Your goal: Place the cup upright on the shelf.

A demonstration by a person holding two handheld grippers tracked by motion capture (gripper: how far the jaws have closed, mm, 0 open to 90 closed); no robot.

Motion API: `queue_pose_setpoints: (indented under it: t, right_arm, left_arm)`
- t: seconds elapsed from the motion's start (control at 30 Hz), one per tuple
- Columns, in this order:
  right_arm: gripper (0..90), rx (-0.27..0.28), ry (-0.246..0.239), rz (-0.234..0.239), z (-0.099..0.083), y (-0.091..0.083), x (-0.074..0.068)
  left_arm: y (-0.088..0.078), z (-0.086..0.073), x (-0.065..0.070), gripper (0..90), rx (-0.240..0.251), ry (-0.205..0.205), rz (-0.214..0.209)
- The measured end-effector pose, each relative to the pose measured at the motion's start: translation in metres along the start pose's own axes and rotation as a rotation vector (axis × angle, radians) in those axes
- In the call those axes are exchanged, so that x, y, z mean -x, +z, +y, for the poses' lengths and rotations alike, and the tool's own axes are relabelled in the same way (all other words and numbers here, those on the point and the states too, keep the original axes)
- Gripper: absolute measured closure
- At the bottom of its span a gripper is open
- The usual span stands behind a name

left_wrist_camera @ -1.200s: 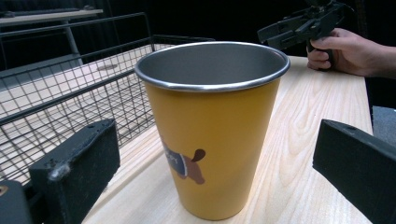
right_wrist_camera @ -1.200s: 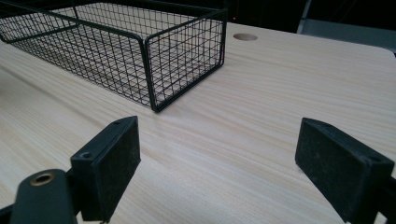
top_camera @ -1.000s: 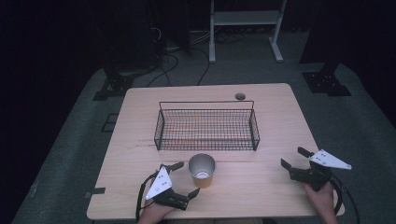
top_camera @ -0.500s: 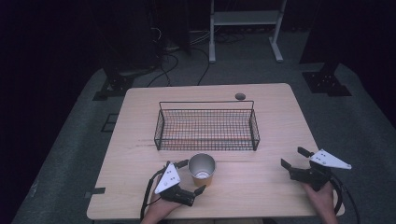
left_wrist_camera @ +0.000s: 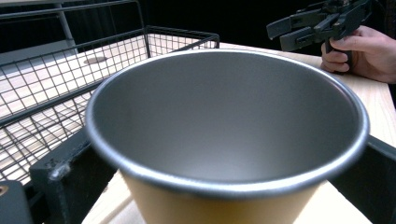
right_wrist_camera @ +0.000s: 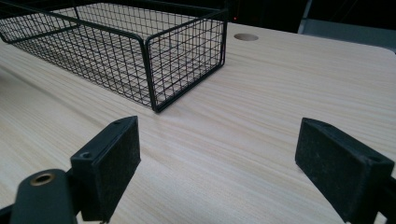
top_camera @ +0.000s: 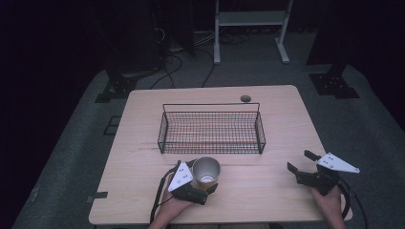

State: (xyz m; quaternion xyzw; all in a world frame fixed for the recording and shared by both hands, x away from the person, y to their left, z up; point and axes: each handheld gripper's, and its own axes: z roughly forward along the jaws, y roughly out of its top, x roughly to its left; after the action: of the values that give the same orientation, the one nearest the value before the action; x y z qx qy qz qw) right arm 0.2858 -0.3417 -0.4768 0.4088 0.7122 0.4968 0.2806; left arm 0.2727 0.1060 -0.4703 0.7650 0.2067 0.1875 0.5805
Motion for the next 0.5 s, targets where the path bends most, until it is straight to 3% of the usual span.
queue_pose_setpoints:
  t: [0.5]
  right_arm:
    - [13.1,0.001,-0.003,0.001,0.0000,0.0000,-0.0003]
  left_arm:
    - [-0.0009,-0.0016,-0.0029,13.1,0.029,-0.011,-0.010]
